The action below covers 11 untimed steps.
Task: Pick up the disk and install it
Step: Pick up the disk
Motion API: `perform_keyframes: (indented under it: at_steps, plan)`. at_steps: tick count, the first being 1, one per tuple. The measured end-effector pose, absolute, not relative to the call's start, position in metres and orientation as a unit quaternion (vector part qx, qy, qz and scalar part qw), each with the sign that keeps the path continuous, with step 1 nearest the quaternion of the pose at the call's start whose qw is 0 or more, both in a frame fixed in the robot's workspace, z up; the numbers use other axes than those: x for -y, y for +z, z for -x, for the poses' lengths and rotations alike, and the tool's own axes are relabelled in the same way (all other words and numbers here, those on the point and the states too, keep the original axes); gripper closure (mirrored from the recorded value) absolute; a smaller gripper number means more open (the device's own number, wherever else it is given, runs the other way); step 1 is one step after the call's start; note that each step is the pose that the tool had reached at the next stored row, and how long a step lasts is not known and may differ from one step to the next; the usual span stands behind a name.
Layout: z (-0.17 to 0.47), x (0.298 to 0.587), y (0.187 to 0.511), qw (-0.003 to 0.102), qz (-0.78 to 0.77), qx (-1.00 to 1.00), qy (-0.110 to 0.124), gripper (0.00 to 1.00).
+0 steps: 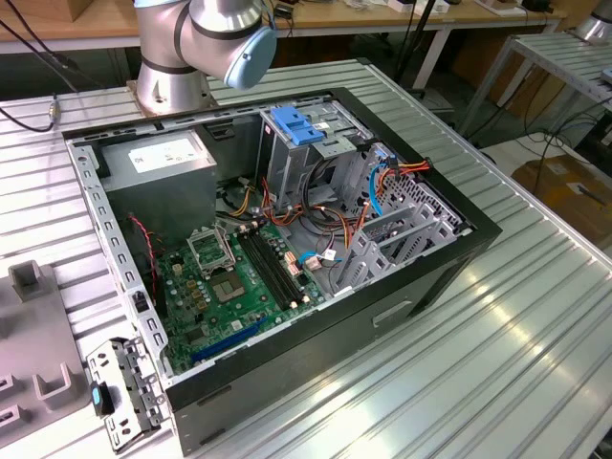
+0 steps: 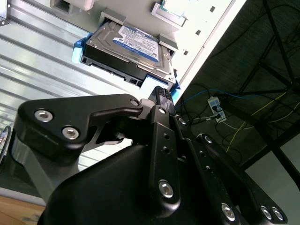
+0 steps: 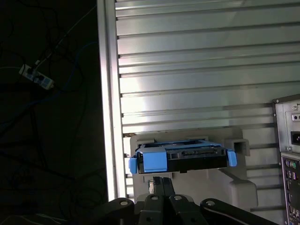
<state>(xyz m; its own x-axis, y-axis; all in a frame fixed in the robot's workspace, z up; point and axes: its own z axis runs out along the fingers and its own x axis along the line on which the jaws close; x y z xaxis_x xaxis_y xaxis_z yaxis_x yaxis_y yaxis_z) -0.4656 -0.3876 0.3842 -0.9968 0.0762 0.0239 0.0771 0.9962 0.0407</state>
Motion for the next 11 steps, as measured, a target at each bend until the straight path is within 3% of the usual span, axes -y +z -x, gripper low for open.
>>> perform_keyframes:
  at_steps: [11]
  plan:
    - [0.4657, 0.3876, 0.3842, 0.012, 0.001, 1.000, -0.020, 0.89]
